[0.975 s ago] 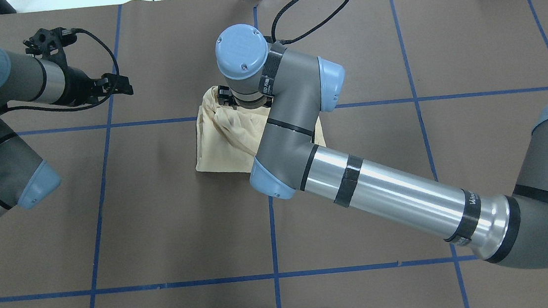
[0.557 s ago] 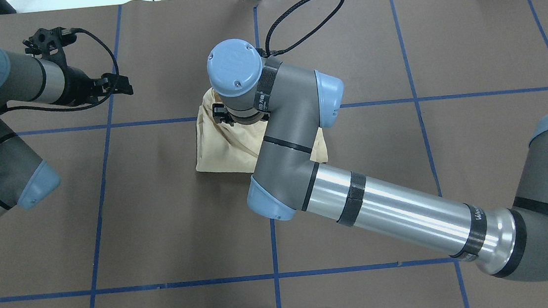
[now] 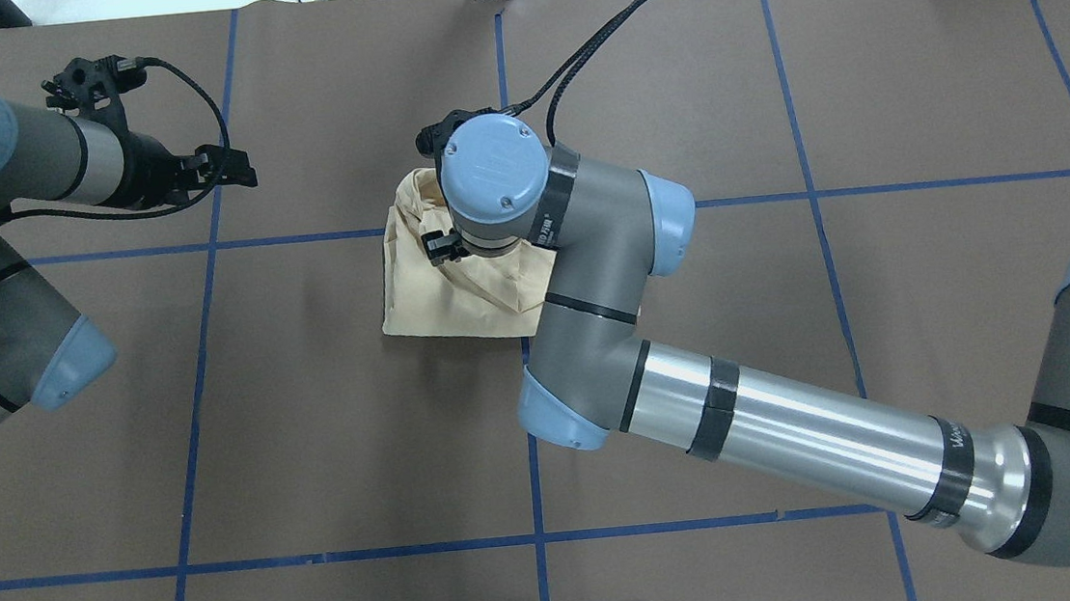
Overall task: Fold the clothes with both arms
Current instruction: 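Press and smooth the shirt's far edge with the right gripper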
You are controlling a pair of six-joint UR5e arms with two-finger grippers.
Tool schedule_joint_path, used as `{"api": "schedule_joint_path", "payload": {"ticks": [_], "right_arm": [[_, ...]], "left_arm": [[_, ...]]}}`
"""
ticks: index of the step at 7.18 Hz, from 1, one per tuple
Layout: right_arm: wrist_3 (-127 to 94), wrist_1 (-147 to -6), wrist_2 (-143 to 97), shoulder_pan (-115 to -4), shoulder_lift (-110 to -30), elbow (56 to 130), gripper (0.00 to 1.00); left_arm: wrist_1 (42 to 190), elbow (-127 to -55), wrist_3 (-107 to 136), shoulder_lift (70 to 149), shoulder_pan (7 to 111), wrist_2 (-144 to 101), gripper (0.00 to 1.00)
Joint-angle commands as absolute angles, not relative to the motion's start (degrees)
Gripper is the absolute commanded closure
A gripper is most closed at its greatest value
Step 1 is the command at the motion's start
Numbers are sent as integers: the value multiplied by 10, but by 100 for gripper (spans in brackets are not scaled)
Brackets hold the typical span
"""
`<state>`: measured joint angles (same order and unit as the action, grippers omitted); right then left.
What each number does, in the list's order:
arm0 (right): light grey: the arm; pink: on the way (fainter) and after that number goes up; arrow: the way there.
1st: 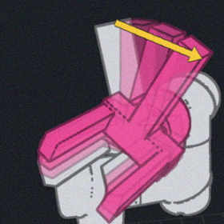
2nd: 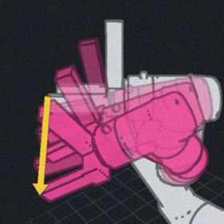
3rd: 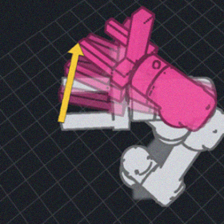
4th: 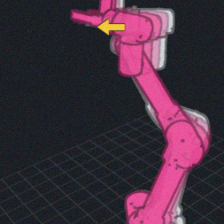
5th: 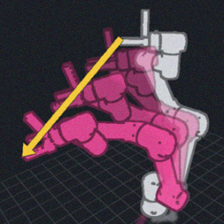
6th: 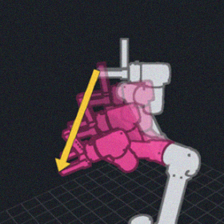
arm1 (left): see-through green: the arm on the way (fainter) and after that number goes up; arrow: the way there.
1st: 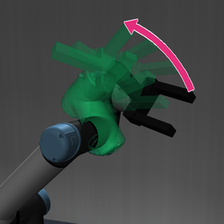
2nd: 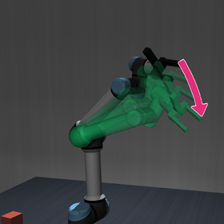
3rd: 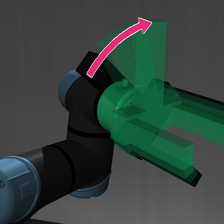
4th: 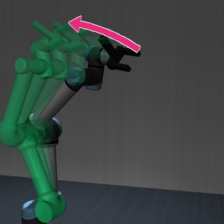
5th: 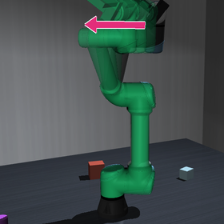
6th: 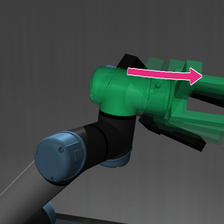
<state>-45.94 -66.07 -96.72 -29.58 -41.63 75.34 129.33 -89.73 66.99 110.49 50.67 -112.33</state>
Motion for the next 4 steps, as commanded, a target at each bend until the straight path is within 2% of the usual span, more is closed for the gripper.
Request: {"api": "schedule_joint_path", "payload": {"ticks": [1,2,4], "right_arm": [[-446,-648,-983,-295,-435,780,23],[-441,-648,-982,-294,-438,781,28],[-433,-649,-970,-275,-443,779,33]], "left_arm": [[1295,-897,671,1103,506,-1123,0],[1295,-896,672,1103,506,-1123,0],[1295,-898,674,1099,506,-1123,1]]}}
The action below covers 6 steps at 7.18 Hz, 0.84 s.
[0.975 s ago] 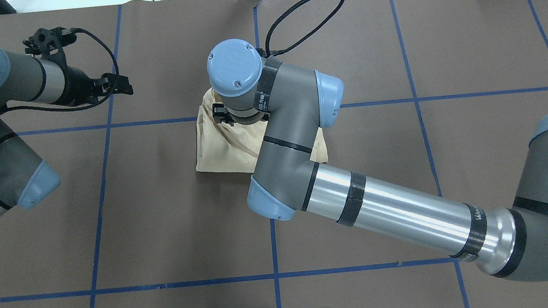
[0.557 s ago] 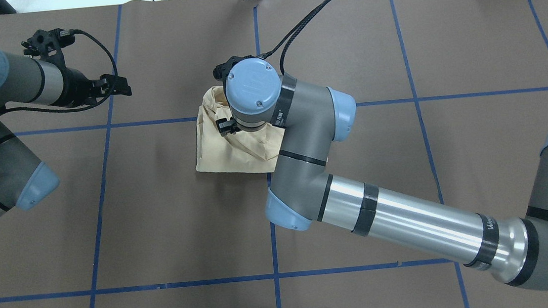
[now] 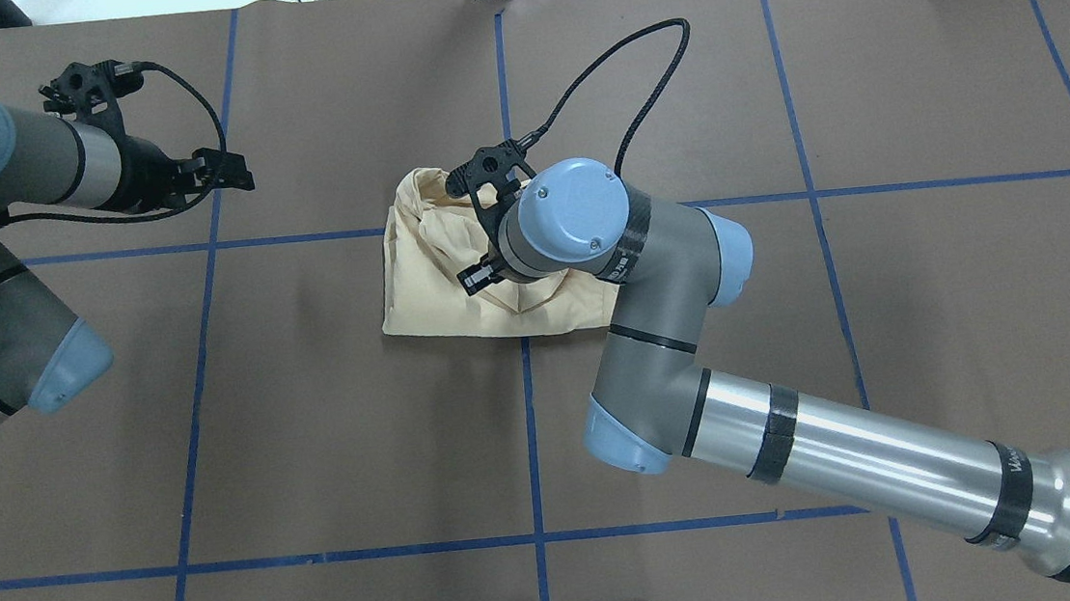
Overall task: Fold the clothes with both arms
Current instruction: 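Press and smooth the shirt's far edge with the right gripper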
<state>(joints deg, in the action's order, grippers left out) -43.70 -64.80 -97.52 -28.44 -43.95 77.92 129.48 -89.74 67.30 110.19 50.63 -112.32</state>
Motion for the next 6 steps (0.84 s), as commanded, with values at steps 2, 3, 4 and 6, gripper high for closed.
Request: {"api": "schedule_joint_path", "payload": {"ticks": [2,3,4,6], "right_arm": [[-433,-650,-969,-272,-444,780,45],[-433,-650,-969,-272,-446,779,69],[-433,-650,-969,-272,-444,777,100],[-433,-650,-969,-277,-445,773,100]], "left_arm": [[1297,-898,674,1098,506,-1123,0],[1298,-898,674,1098,506,-1123,0],[1298,-898,675,1098,506,-1123,0],[1298,-897,675,1099,505,-1123,0]]}}
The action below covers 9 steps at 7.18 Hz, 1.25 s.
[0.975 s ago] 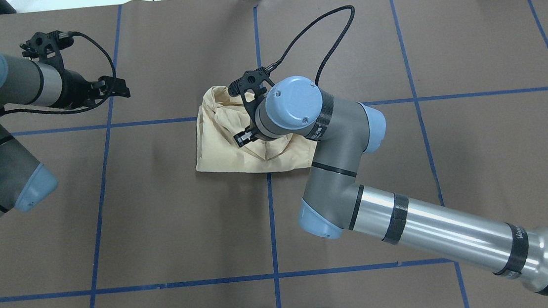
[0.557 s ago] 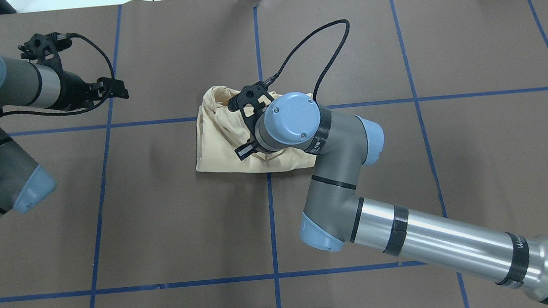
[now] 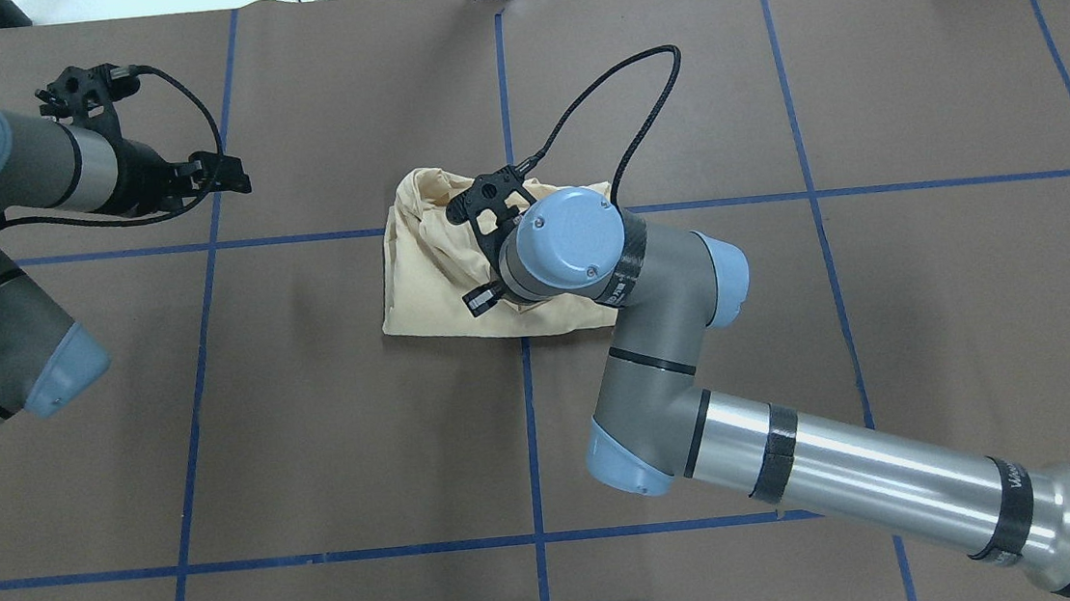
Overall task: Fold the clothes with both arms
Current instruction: 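Press and smooth the shirt's far edge with the right gripper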
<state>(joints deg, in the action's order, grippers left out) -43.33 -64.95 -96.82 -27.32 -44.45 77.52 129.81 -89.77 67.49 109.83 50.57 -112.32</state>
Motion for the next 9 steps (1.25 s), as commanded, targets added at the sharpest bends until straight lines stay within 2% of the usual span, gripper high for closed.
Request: {"api": "schedule_joint_path", "payload": {"ticks": [1,4,7,9], "right_arm": [[-433,-650,-969,-286,-443,774,100],[-433,-651,-963,-329,-441,771,100],[-434,-645,-908,-344,-396,695,100],[-434,-644,-862,-351,-391,673,100]], "left_arm": [[1298,-897,674,1099,505,-1123,1],[1298,-898,674,1100,504,-1123,1],[1297,-898,674,1101,504,-1123,1],[1297,-897,674,1103,504,-1123,1]]}}
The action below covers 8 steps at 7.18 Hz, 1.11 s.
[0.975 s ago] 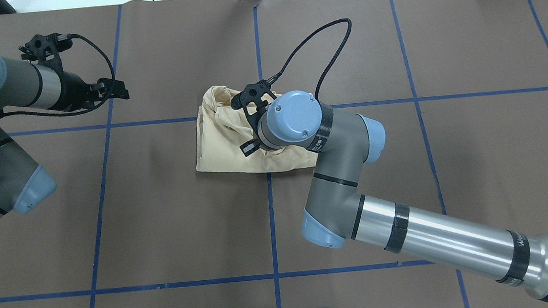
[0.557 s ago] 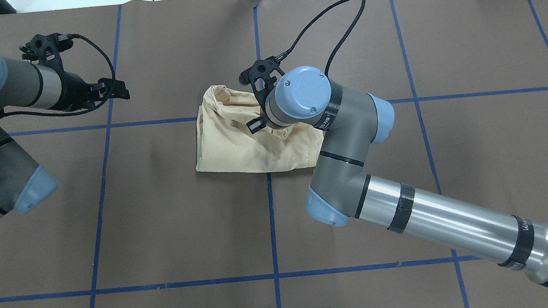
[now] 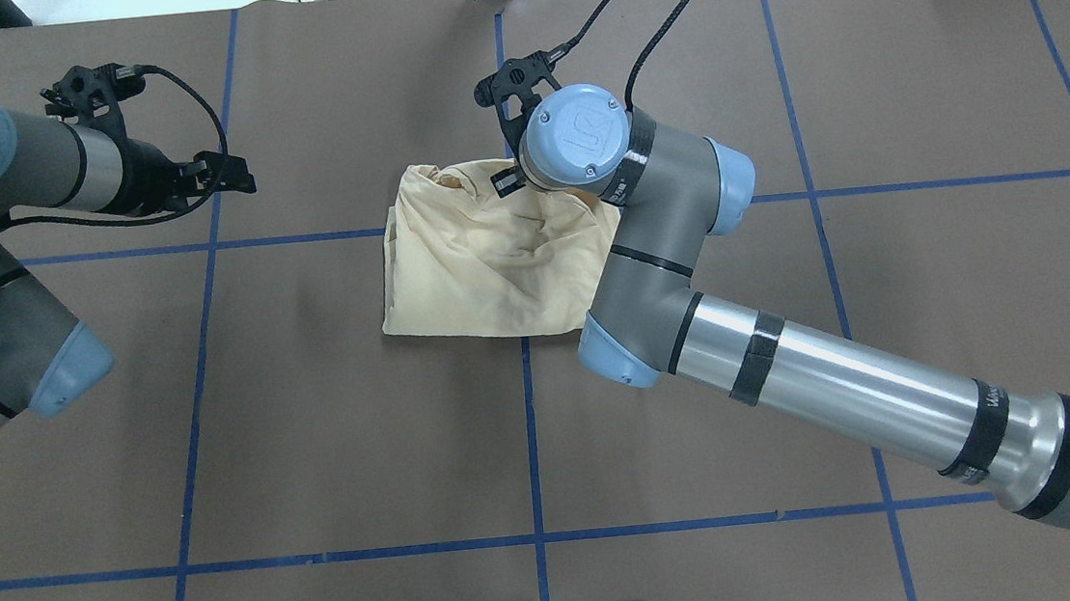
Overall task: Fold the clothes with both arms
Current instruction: 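Press and smooth the shirt's far edge with the right gripper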
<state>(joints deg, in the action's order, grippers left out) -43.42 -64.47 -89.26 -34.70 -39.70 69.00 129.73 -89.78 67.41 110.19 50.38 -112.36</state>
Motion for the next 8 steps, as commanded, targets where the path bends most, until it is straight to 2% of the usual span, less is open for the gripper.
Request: {"api": "schedule_joint_path", "payload": {"ticks": [1,2,3,4,6,8], "right_arm": [[-434,-644,-848,-352,-390,664,100],[-437,-644,-829,-352,-389,657,100],[-439,-645,-823,-352,-390,654,22],[-440,-648,-808,-350,-390,649,0],[-438,-649,-807,-352,-390,642,0],[-439,-653,-902,-392,-388,656,0]], "left_arm": [[1297,-897,674,1105,504,-1124,1],[1297,-897,674,1107,504,-1124,1],[1297,-898,674,1107,504,-1124,0],[1297,-897,674,1107,504,-1124,1],[1297,-898,672,1107,504,-1124,0],[1296,-911,666,1104,512,-1150,1]]}}
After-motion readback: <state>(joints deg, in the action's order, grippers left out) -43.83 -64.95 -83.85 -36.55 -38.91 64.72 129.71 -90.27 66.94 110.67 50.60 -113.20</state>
